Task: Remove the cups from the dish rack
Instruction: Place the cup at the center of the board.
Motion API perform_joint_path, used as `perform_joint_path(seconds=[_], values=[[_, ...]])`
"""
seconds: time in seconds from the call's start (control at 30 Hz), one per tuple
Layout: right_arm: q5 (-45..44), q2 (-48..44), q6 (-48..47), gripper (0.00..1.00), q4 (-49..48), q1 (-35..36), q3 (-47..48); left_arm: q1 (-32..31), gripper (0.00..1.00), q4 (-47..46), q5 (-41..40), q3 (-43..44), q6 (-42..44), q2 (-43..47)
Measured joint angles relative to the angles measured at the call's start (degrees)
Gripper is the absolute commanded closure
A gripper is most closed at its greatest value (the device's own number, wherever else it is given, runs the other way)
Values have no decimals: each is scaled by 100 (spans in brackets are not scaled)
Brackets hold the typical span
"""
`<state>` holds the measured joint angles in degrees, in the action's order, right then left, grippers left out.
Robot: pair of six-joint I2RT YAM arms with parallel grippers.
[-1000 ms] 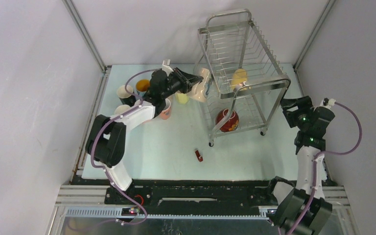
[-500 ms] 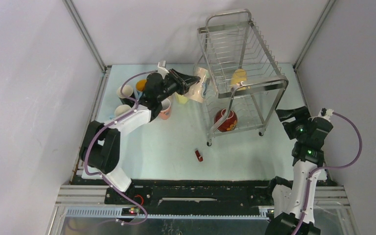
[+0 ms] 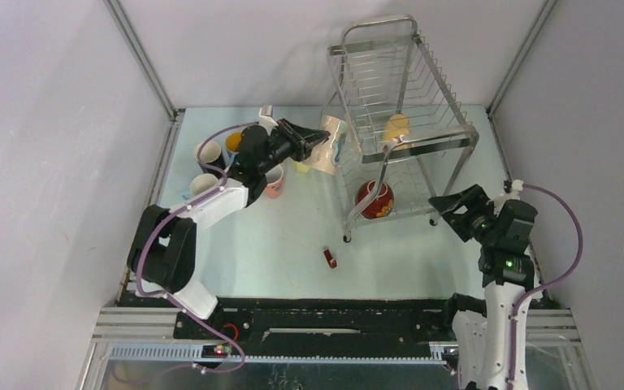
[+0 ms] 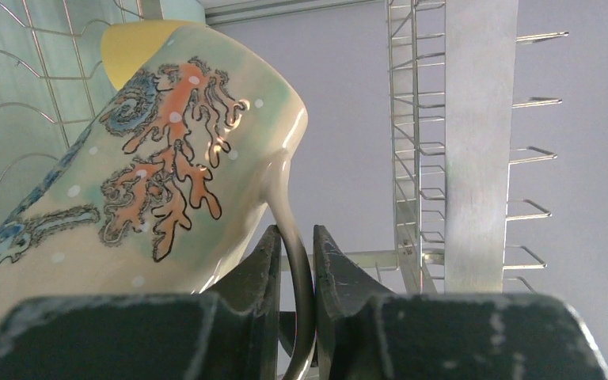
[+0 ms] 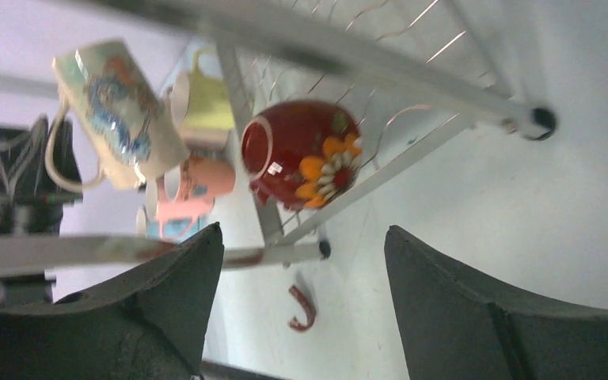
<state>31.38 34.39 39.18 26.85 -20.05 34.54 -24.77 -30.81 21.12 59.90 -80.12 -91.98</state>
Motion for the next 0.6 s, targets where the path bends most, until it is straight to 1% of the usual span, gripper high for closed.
perform_joint_path(seconds=[0.17, 0.27, 0.47, 0.6], values=[[-417, -319, -13, 19, 328, 1154, 136, 0, 100, -15, -4, -111, -52, 129], [-866, -485, 37, 19, 428, 1978, 153, 7, 100, -24, -13, -199, -92, 205], [-2277, -835, 236, 19, 553, 3945, 153, 17, 100, -15, -31, -494, -177, 472], [-3574, -905, 385, 19, 413, 5558, 136, 22, 100, -17, -46, -656, -258, 614]])
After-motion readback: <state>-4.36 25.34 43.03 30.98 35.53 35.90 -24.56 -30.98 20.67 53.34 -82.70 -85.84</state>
